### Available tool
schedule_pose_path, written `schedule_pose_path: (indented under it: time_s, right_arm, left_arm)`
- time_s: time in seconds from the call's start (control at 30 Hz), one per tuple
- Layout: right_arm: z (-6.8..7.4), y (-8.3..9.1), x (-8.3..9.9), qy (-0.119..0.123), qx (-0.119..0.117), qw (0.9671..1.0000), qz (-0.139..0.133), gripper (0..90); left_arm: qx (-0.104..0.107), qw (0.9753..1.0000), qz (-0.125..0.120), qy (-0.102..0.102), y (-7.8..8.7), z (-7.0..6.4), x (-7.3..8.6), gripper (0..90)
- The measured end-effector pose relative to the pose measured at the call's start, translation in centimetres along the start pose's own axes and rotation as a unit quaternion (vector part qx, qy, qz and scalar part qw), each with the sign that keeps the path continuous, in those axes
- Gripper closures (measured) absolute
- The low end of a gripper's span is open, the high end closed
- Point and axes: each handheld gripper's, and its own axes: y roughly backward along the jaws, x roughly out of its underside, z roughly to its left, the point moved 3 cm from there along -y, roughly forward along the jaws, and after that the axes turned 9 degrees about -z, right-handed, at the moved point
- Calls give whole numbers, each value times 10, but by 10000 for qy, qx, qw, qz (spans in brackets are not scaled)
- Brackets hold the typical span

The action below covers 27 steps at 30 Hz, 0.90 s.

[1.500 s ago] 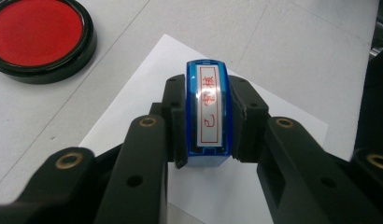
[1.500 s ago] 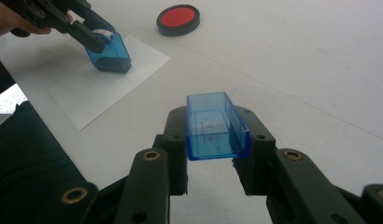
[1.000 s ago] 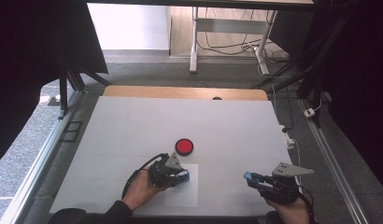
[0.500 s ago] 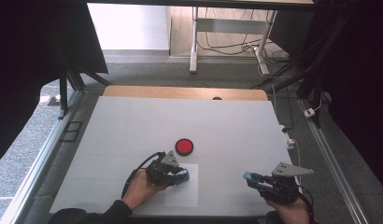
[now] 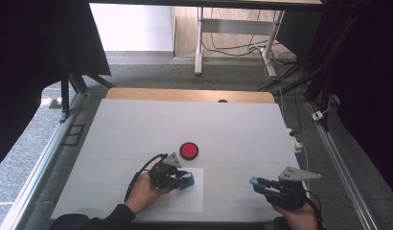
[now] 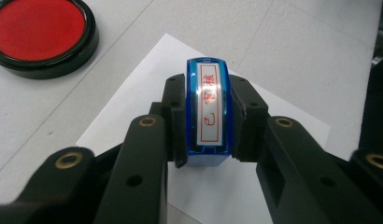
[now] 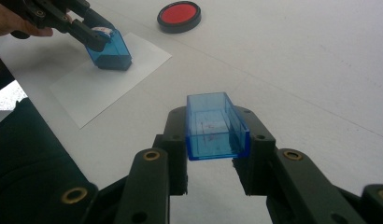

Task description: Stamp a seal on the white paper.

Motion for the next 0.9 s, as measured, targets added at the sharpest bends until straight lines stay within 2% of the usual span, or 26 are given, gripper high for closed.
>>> schedule_pose_path:
  time_s: [0.23,0.3,0.47,0.67,0.9]
  right_arm:
    - [0,0,0,5,-11,10000,4,681]
    - [0,0,0,6,-12,10000,4,681]
    - [0,0,0,7,-14,10000,6,681]
    - [0,0,0,5,-13,10000,-4,681]
    - [0,0,0,-16,-43,10000,-45,681]
  left_arm:
    - [-255,9988,142,-396,-1,-9,-2,708]
    - [-291,9984,166,-446,-1,-11,-2,708]
    - [-120,9997,95,-182,0,-4,-1,707]
    - [30,10000,9,-50,1,1,0,705]
    - [68,10000,26,19,1,3,-2,704]
